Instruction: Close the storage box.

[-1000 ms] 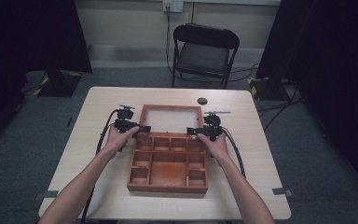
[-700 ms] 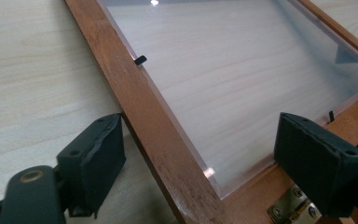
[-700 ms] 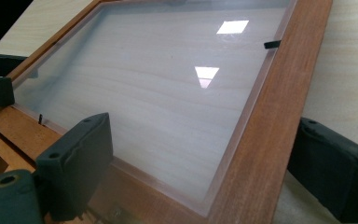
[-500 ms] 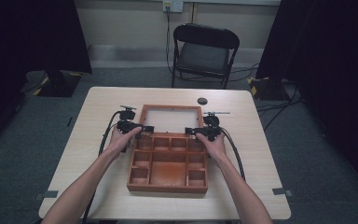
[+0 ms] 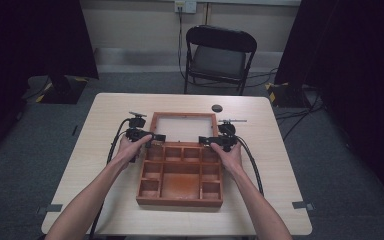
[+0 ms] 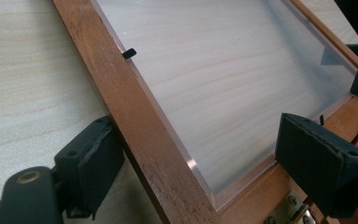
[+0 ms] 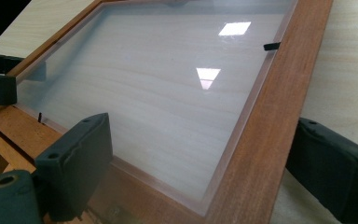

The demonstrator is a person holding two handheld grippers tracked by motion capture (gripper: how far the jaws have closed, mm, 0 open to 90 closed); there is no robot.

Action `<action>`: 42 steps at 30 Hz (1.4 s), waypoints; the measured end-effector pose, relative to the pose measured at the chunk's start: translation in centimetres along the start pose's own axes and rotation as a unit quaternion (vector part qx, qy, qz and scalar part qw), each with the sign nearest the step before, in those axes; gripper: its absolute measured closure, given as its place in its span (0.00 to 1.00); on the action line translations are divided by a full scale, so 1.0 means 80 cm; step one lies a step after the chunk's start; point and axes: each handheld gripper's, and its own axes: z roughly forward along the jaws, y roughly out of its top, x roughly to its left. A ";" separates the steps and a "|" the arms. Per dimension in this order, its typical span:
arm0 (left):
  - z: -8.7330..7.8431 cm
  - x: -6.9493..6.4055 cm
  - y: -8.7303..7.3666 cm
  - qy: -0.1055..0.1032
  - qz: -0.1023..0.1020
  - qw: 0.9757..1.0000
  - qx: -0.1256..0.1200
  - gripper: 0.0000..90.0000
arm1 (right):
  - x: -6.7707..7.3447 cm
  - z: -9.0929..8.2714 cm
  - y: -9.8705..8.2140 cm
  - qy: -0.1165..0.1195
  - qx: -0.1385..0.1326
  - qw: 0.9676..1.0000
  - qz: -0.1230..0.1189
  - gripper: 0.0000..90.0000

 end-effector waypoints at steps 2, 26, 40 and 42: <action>0.000 -0.001 0.001 0.002 0.005 1.000 0.002 0.16 | 0.001 -0.001 0.001 -0.004 -0.004 1.000 -0.008 0.10; -0.009 -0.004 0.004 0.009 0.041 0.999 -0.005 0.19 | 0.007 -0.010 0.003 -0.027 -0.035 0.998 -0.047 0.19; -0.010 -0.007 0.006 0.002 0.049 0.999 -0.011 0.22 | 0.013 -0.017 0.004 -0.043 -0.050 0.996 -0.064 0.25; -0.012 -0.010 0.006 0.007 0.056 0.998 -0.015 0.24 | 0.014 -0.021 0.006 -0.048 -0.057 0.995 -0.073 0.27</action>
